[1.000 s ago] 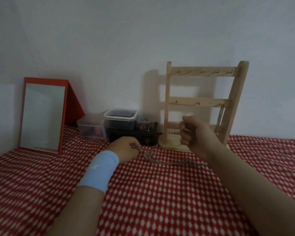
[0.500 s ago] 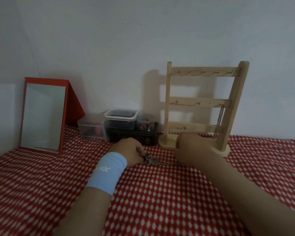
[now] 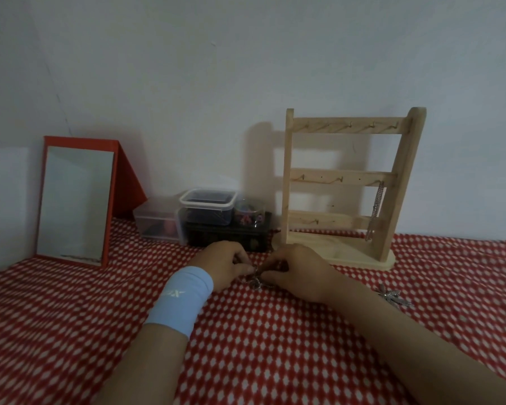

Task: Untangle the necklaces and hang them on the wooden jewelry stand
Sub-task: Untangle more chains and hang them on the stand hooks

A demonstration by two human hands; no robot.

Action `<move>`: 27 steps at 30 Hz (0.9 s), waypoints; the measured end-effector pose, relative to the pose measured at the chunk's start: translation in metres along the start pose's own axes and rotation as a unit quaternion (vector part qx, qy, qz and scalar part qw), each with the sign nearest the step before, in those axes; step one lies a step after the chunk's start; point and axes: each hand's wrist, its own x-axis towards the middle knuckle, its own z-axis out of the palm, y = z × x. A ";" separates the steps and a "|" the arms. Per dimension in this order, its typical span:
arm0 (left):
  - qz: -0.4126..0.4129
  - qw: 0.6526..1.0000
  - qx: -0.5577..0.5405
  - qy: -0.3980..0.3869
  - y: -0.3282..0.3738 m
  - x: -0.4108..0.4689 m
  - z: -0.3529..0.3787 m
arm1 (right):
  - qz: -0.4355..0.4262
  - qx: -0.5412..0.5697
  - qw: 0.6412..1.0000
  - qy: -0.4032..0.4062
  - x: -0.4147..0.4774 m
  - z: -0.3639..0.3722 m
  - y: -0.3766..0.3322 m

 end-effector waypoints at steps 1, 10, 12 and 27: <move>0.004 1.000 0.004 0.005 0.000 0.000 0.000 | 0.009 0.007 1.000 -0.001 0.000 0.001 0.000; 0.007 0.998 -0.024 -0.051 0.005 -0.001 0.001 | 0.051 -0.018 0.998 0.031 0.004 0.013 -0.002; 0.024 0.997 -0.011 -0.075 0.006 -0.002 -0.002 | 0.060 0.004 0.998 0.019 0.003 0.010 0.000; 0.043 0.979 -0.197 0.021 0.023 -0.002 -0.010 | 0.007 0.216 0.972 0.090 -0.004 -0.015 -0.008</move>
